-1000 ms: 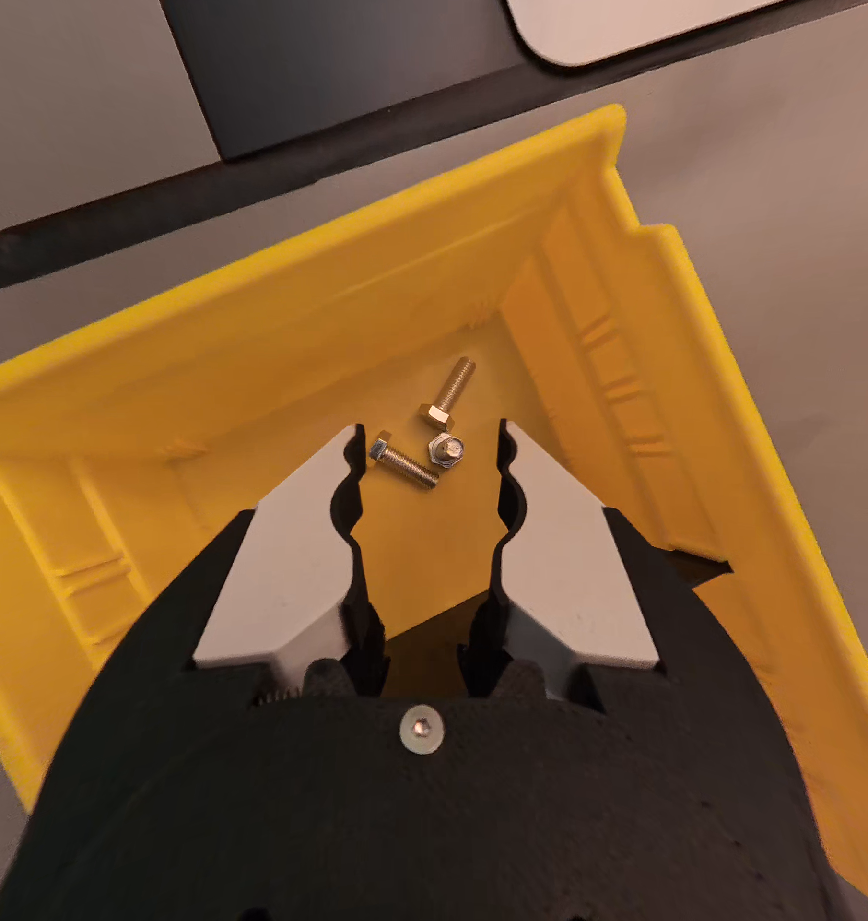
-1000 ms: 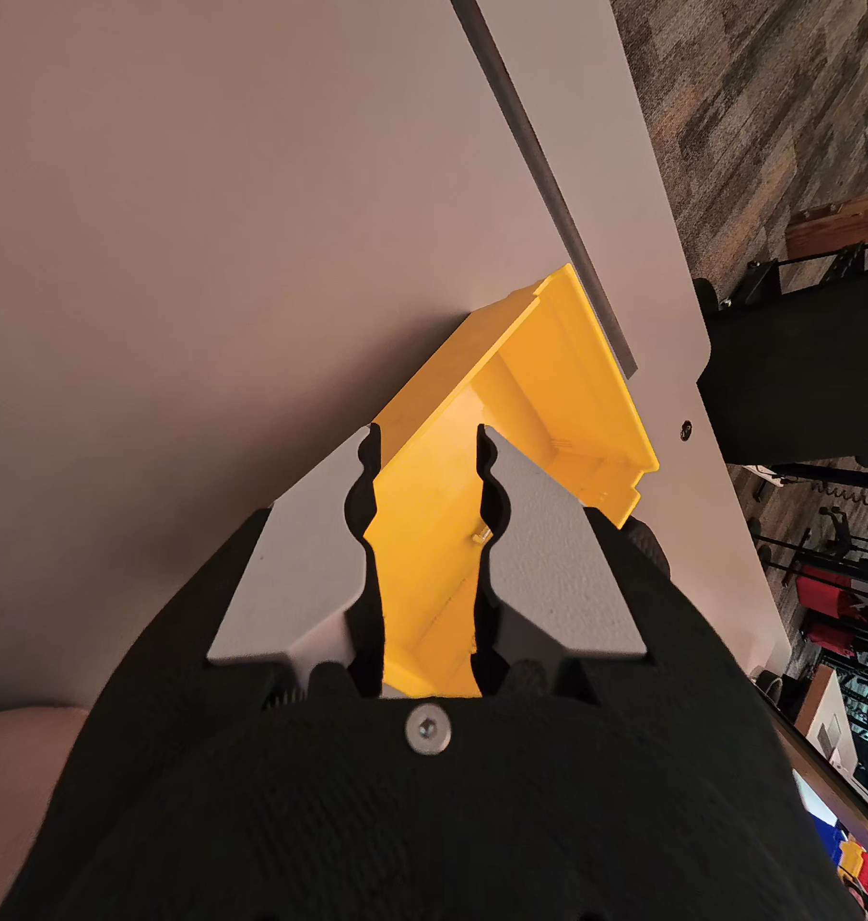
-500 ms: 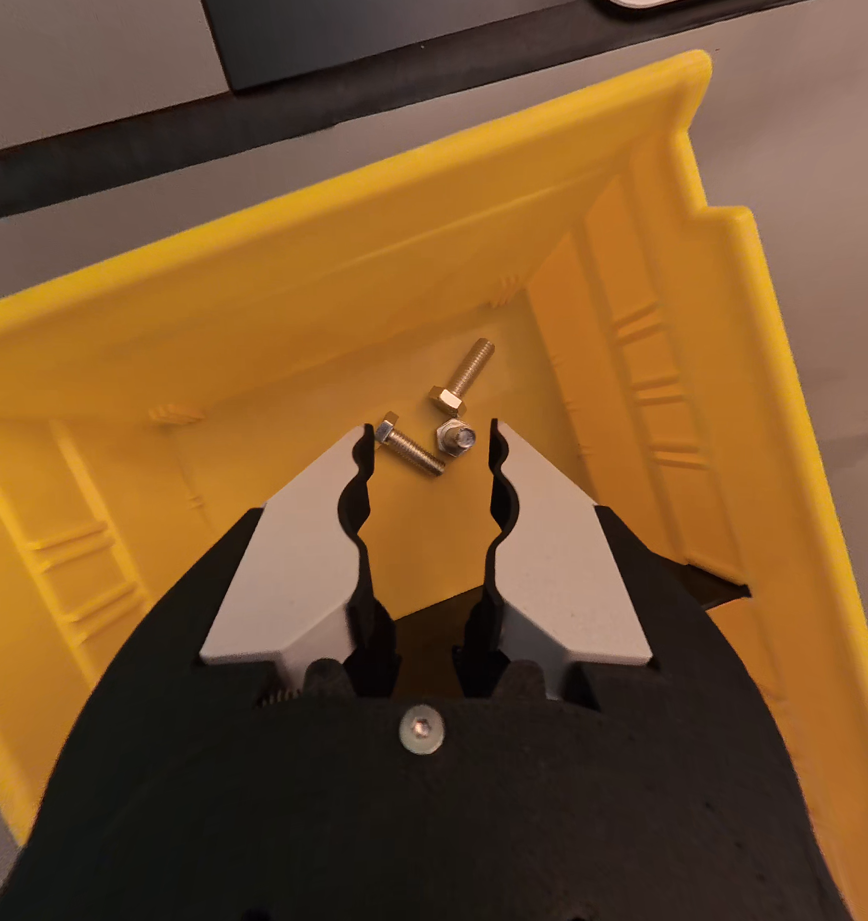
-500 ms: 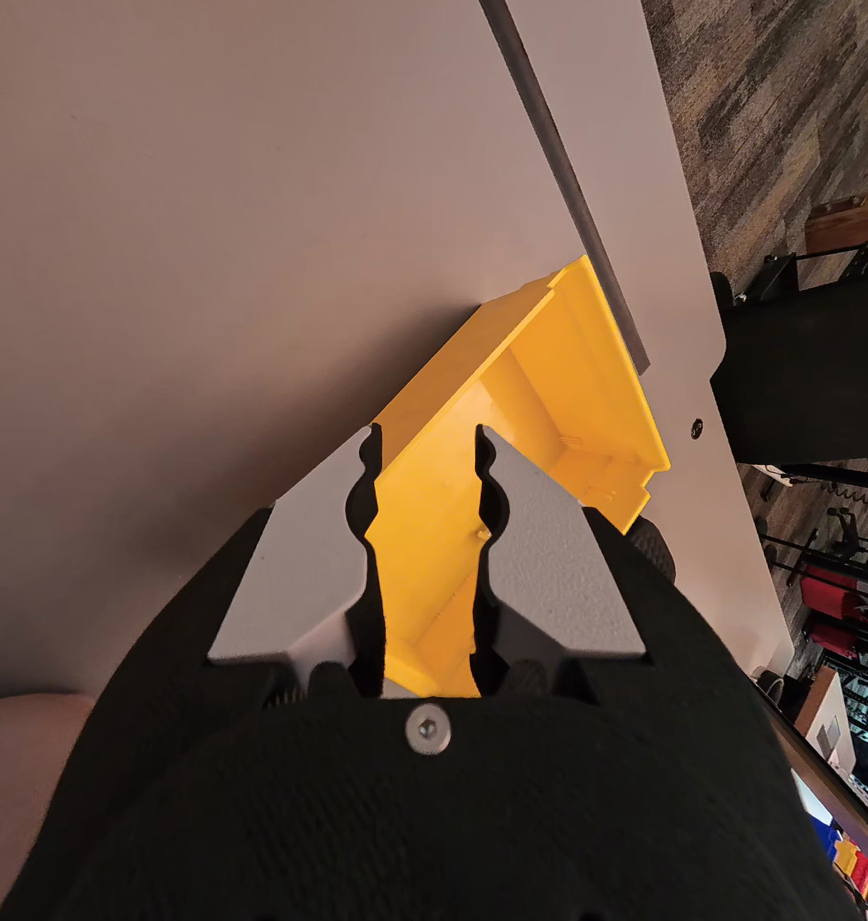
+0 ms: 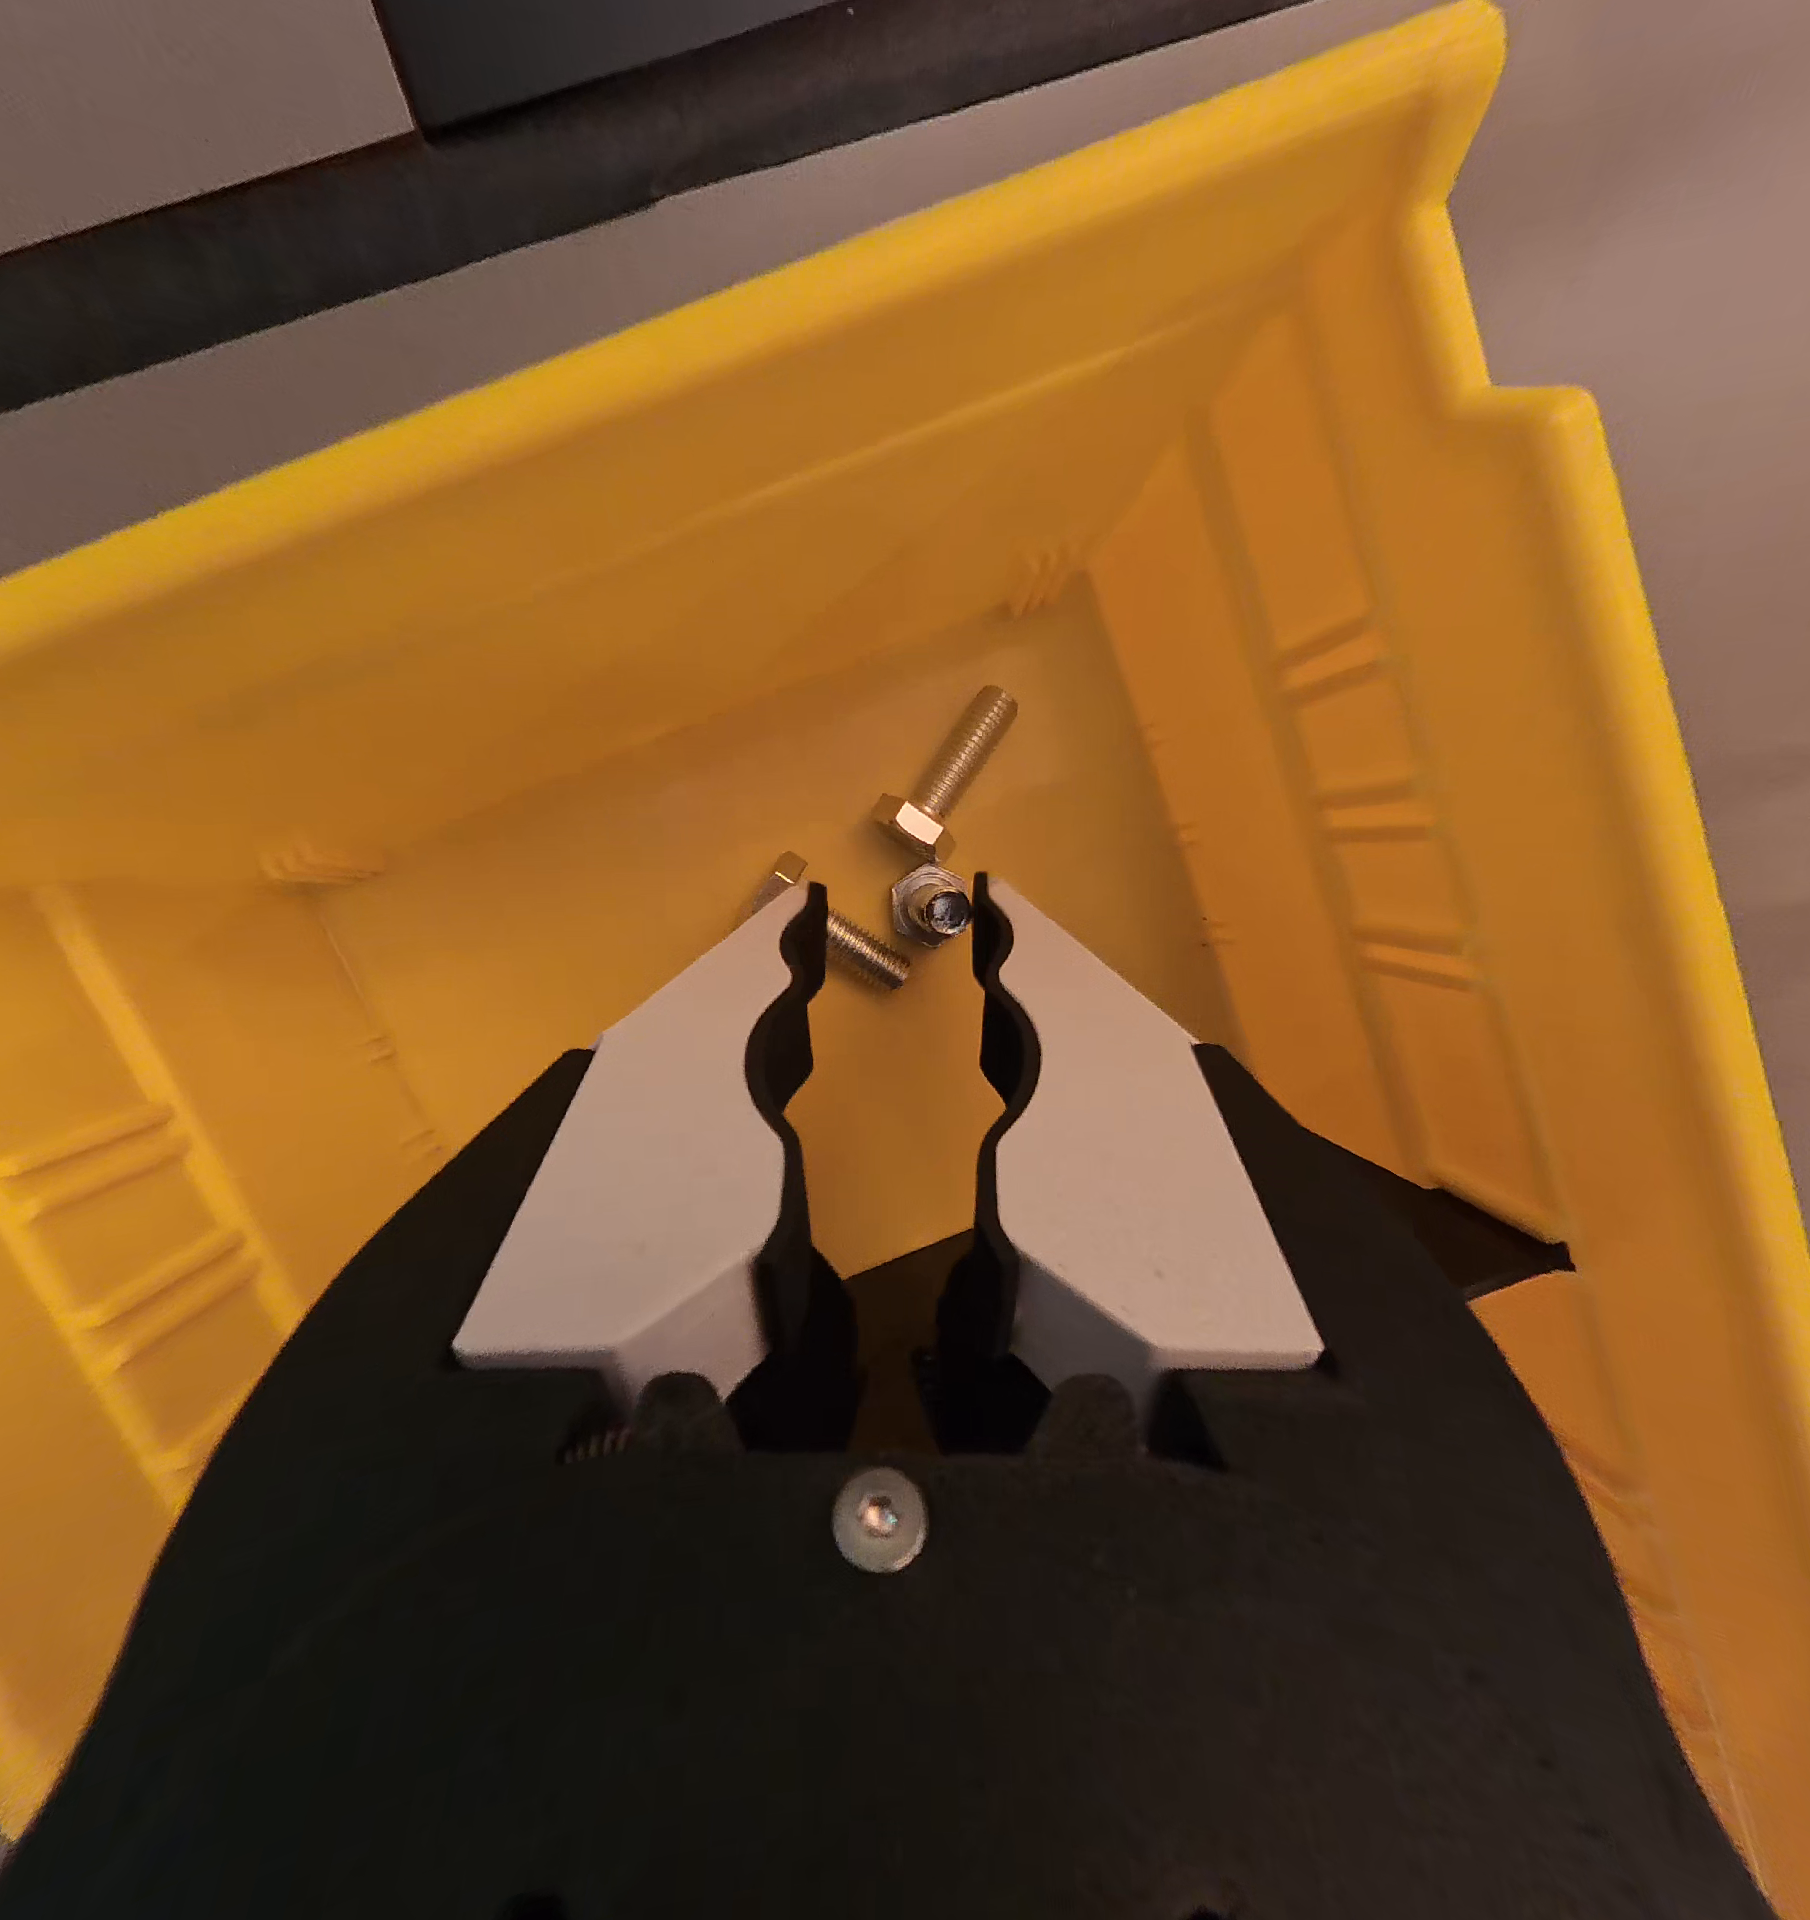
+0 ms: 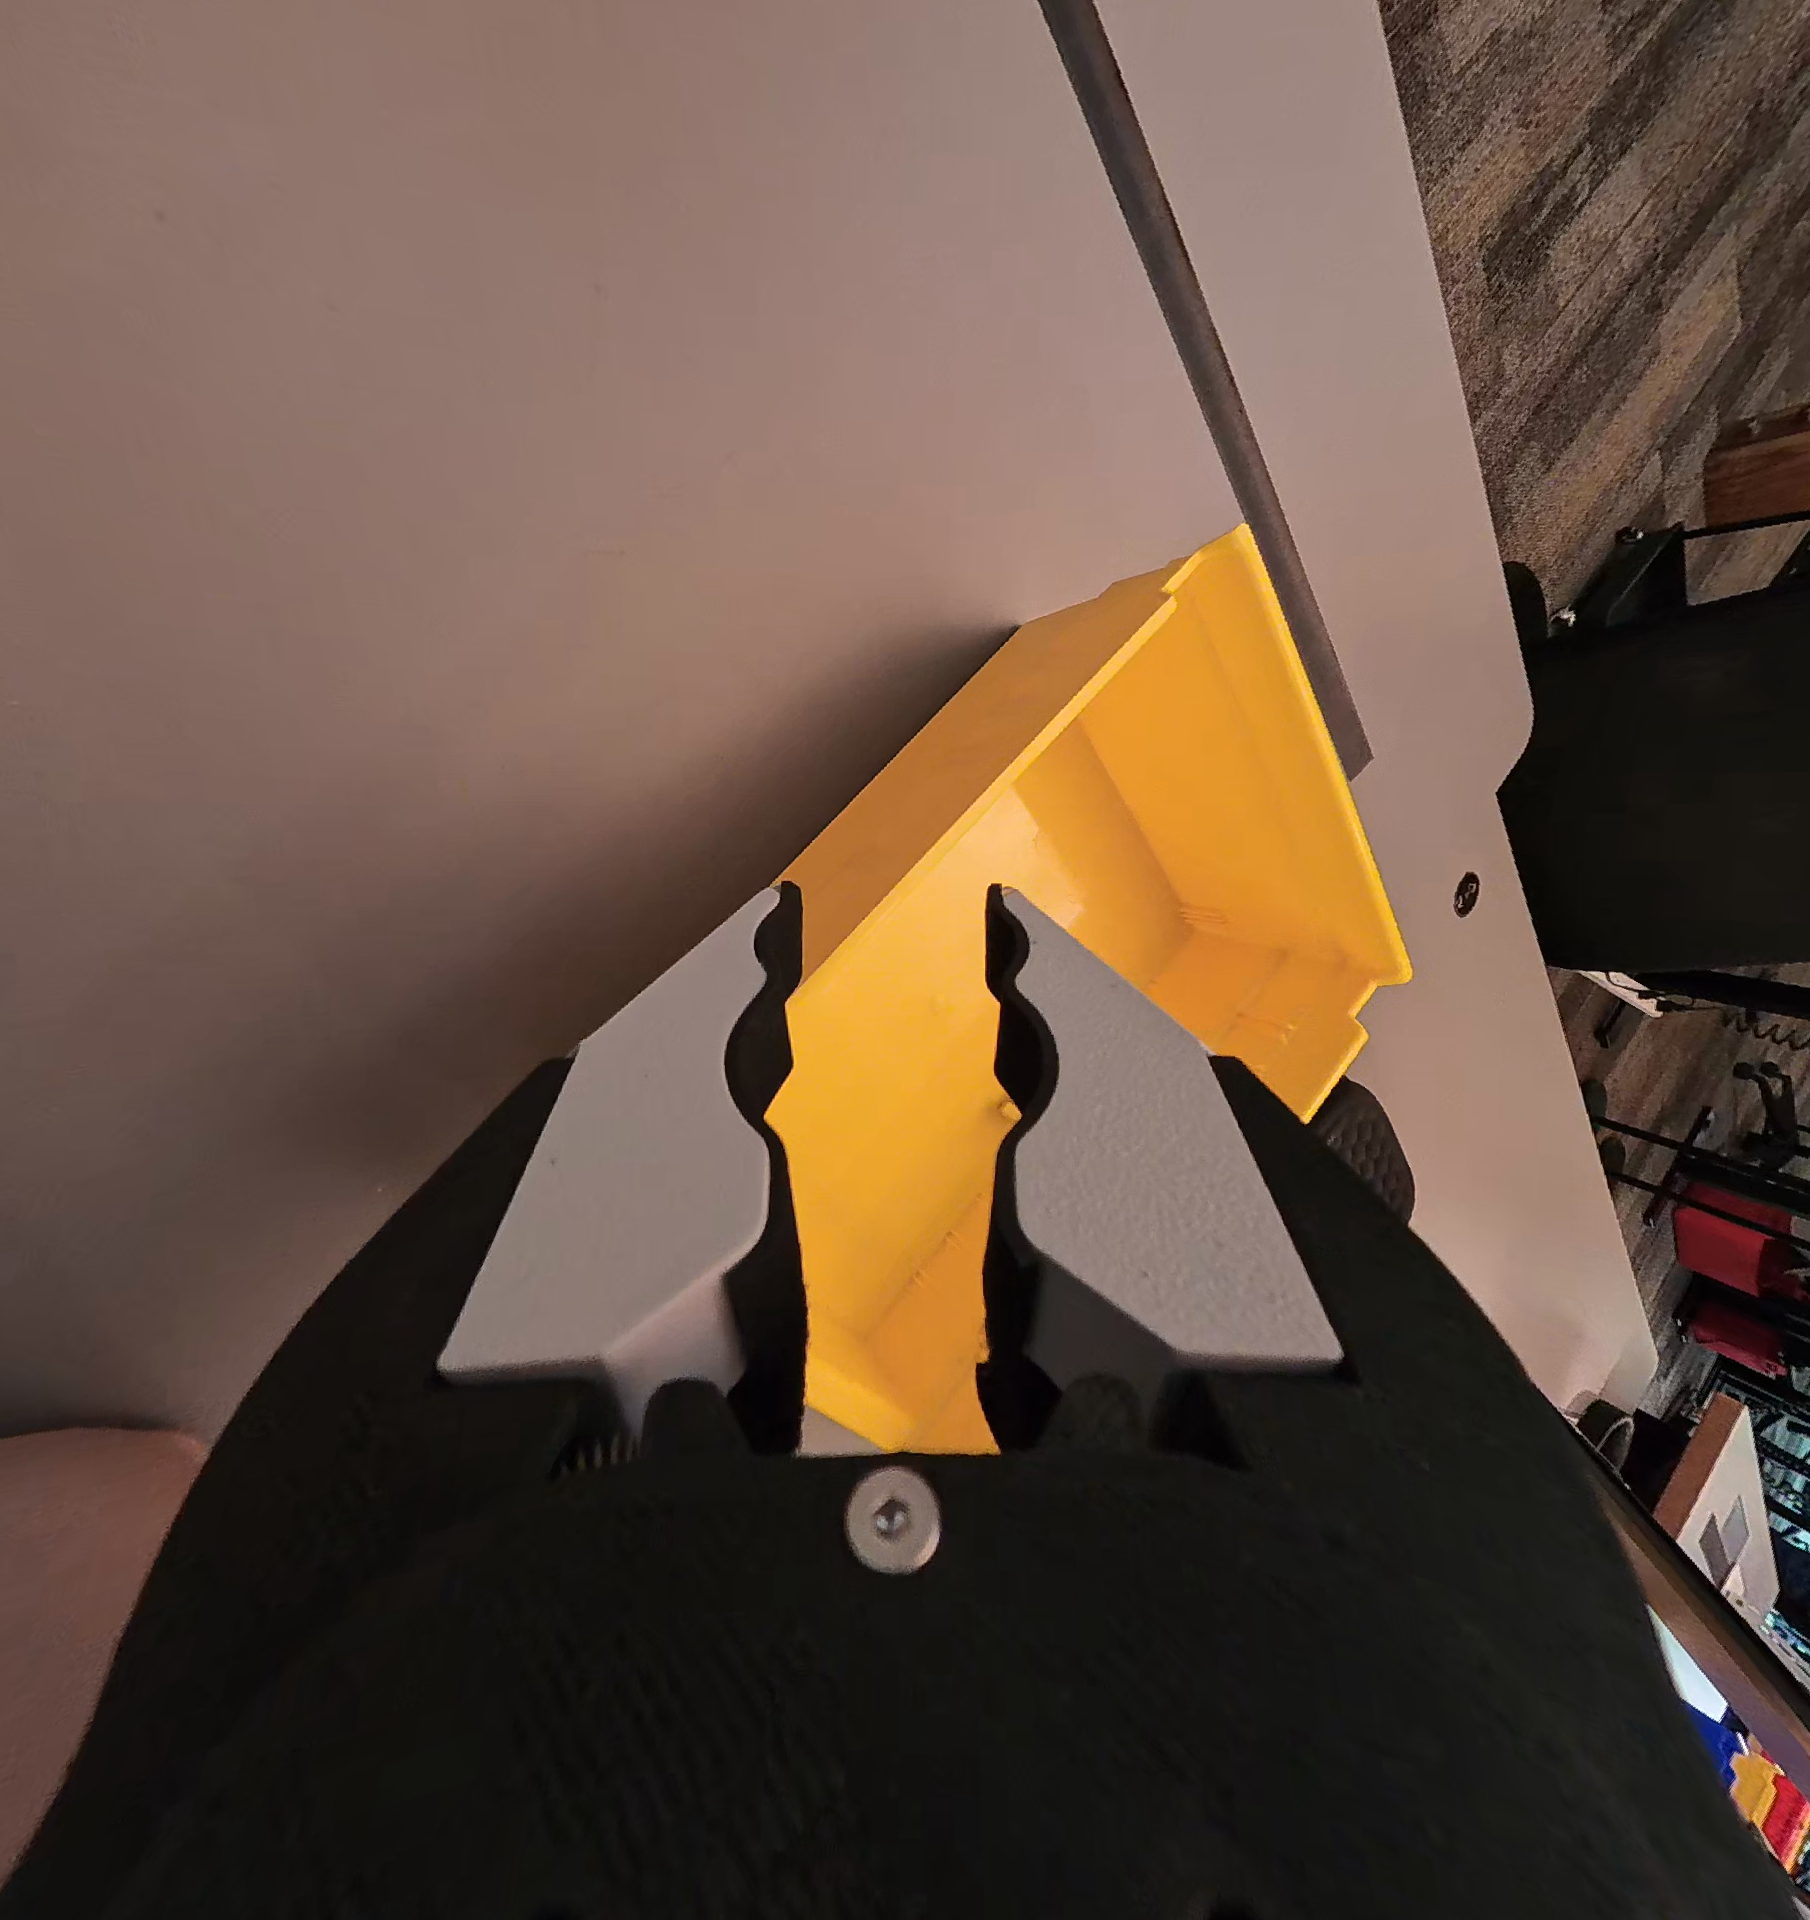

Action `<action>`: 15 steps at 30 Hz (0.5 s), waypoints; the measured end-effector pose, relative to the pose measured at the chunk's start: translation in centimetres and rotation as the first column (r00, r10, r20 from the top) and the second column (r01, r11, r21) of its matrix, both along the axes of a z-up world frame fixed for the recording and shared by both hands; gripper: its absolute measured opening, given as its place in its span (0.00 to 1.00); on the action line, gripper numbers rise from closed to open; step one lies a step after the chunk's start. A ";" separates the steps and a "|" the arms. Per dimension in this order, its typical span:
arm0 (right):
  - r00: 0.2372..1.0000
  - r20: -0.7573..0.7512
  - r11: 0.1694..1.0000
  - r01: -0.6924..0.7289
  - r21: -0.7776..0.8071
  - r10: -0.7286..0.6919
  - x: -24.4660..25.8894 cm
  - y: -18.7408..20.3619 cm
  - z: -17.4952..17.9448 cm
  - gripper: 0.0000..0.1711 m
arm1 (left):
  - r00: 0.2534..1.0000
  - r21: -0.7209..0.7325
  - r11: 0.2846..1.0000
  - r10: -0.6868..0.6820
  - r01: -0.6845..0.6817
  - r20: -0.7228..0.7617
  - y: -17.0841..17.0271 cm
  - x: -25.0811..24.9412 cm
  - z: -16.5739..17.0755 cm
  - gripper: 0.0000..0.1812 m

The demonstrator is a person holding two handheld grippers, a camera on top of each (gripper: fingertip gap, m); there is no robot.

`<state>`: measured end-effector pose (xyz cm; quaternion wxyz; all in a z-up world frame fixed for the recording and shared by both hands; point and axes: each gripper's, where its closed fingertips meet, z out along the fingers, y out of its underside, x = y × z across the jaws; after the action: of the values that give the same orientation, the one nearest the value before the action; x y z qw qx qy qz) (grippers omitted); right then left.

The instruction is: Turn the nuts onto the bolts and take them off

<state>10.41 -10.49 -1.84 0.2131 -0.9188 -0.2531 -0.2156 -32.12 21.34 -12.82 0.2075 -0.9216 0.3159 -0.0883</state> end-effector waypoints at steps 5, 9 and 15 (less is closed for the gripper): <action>1.000 0.000 1.000 0.002 -0.005 -0.002 0.1 -0.1 -0.1 0.20 | 1.000 -0.013 1.000 -0.011 0.010 -0.017 -0.2 -0.1 -0.3 0.15; 1.000 0.001 1.000 0.001 -0.012 -0.001 0.0 -0.1 -0.2 0.20 | 0.999 -0.016 1.000 -0.016 0.015 -0.032 -0.3 -0.2 -0.5 0.14; 1.000 0.000 1.000 -0.002 -0.017 0.002 0.0 -0.1 -0.3 0.20 | 0.999 -0.007 1.000 -0.027 0.027 -0.034 -0.2 0.1 -0.5 0.07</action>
<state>10.38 -10.58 -2.16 0.2052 -0.9203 -0.2556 -0.2134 -31.99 21.12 -13.32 0.1978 -0.9192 0.3317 -0.0766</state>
